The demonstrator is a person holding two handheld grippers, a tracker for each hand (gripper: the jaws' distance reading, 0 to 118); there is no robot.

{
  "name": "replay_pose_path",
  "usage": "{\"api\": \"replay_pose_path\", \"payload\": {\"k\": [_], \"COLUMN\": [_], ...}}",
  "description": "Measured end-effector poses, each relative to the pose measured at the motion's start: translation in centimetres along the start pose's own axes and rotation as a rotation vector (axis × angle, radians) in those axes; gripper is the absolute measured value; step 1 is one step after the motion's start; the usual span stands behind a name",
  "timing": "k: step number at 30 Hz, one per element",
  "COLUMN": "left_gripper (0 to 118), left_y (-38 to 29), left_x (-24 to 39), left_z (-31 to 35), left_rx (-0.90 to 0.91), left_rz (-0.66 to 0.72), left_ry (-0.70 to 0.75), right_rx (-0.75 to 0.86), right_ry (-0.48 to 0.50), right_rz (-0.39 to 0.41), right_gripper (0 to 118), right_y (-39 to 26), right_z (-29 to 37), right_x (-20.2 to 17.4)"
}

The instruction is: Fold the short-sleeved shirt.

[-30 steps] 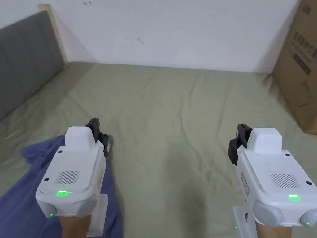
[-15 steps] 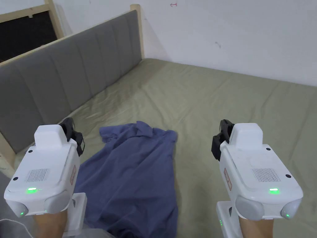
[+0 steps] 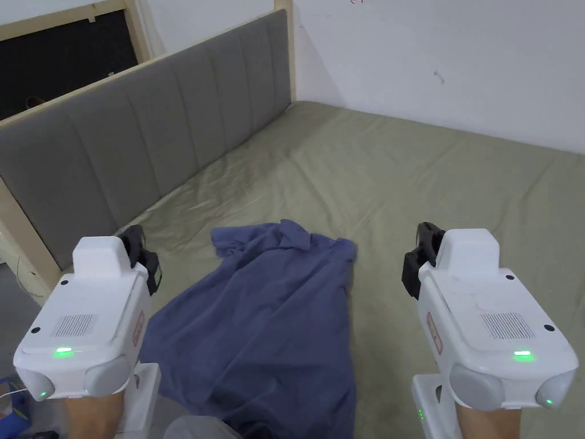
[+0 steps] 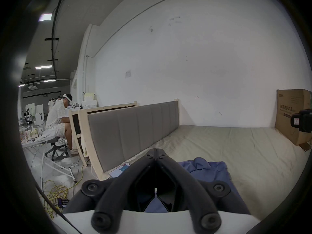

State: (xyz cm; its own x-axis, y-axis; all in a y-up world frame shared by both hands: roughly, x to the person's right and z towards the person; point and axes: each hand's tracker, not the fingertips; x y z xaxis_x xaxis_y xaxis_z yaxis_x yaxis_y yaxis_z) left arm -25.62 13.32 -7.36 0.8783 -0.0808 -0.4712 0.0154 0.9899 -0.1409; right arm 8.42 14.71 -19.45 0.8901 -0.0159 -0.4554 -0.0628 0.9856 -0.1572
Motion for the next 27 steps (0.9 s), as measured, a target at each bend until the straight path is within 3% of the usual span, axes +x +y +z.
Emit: {"api": "replay_pose_path", "payload": {"k": [13,15,16,17,18,19,20,25,27], "left_gripper": [0,16,33,66,90,108,116,112,92], "left_y": [-3.4,-4.5,-5.1,-5.7,-6.4,-7.2,-8.1,-12.5,-13.2], "left_x": [8.8,10.2,11.0,11.8,12.4,13.0,13.7,16.3,17.0], "left_z": [-14.1,-16.9,-18.1,-19.3,-20.4,-21.3,-22.3,-24.5,-23.3], "left_rx": [-0.322,-0.438,-0.465,-0.518,-0.592,-0.631,-0.699,-0.846,-0.922], "left_rz": [-0.042,-0.007,-0.009,-0.020,-0.036,-0.032,-0.036,-0.168,-0.179], "left_ry": [-0.310,-0.350,-0.337,-0.339,-0.351,-0.353,-0.346,-0.323,-0.308], "right_rx": [-0.034,-0.045,-0.052,-0.056,-0.064,-0.070,-0.076,-0.114,-0.131], "right_ry": [-0.097,-0.117,-0.126,-0.134,-0.143,-0.150,-0.158,-0.199,-0.216], "right_rz": [0.037,0.042,0.043,0.044,0.046,0.047,0.049,0.050,0.047], "right_gripper": [0,0,0,0,0,0,0,0,0], "right_y": [-1.2,-1.4,-1.5,-1.6,-1.7,-1.9,-2.0,-3.1,-3.5], "right_z": [-2.1,-2.4,-2.5,-2.6,-2.6,-2.7,-2.8,-2.8,-2.6], "right_x": [5.3,6.2,6.7,7.1,7.7,8.1,8.6,11.1,11.8]}}
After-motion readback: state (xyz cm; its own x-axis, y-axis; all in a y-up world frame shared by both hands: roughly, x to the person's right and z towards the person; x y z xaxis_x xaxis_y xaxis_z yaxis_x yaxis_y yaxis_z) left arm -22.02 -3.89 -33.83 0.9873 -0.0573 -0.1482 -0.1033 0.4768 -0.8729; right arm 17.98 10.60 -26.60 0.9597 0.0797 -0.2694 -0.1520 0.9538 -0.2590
